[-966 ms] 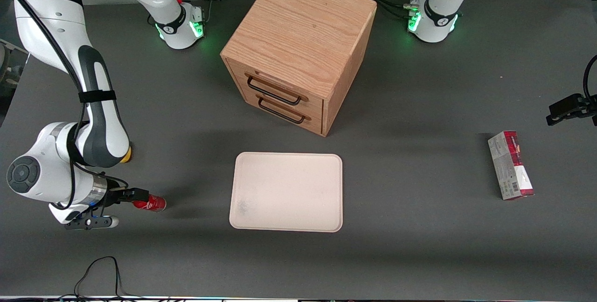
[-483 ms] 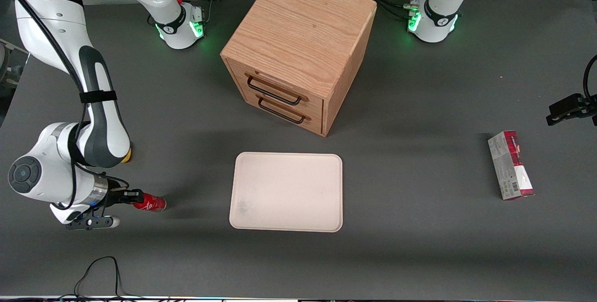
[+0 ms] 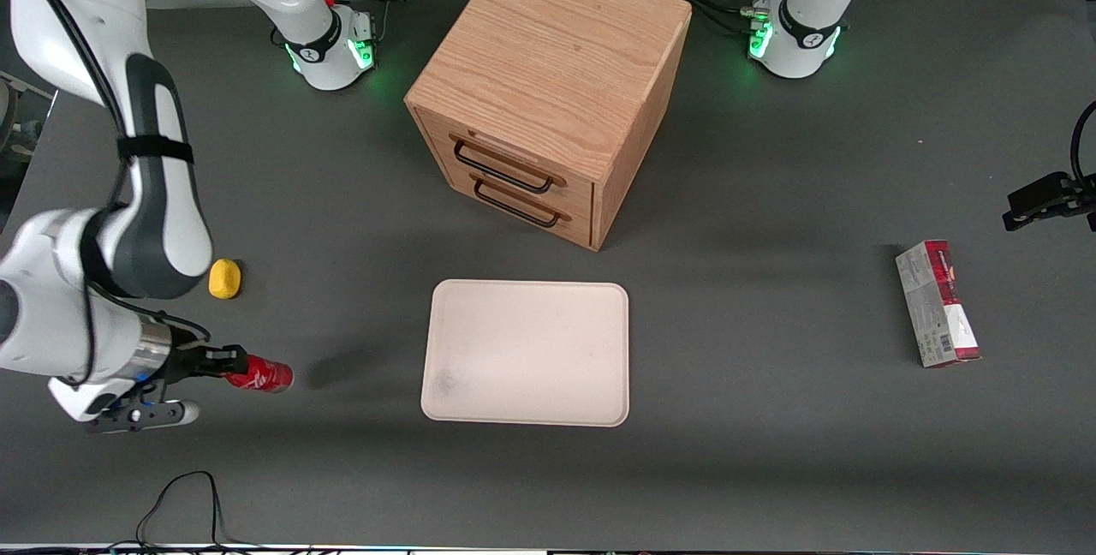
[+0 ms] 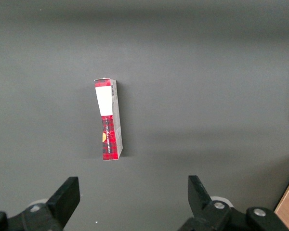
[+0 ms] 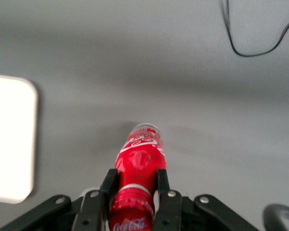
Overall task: Place coke bottle on tray
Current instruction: 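Lift the bottle and carry it over the white tray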
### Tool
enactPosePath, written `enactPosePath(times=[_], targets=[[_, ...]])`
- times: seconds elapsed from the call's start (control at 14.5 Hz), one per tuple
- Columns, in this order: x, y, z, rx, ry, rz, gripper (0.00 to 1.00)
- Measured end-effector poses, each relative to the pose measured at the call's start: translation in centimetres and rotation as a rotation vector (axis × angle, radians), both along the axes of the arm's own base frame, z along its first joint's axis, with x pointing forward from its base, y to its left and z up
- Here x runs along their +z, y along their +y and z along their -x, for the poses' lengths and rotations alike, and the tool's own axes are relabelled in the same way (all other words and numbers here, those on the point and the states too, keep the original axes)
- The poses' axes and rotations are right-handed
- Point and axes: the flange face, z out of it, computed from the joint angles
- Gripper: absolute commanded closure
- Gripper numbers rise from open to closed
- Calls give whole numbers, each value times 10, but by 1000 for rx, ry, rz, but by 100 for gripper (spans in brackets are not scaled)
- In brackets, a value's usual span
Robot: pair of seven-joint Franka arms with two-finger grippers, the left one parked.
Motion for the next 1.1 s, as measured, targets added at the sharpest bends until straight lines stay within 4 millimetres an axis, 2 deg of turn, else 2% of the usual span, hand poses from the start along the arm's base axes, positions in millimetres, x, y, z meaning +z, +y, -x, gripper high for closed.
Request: enactPosePath(times=[0.14,0.21,0.41,0.62,0.83,0.97,1.1], targets=[[64,22,13,43,26,-16,100],[87,32,21,63,36,-24,100],[126,58,35,115,20,-51,100],[138,90,42,129,9,-83,100],[138,143,47,112,-31,-62,100],[126,188,48,103,-59,-48,100],[101,230,46,95,-76,-61,99]])
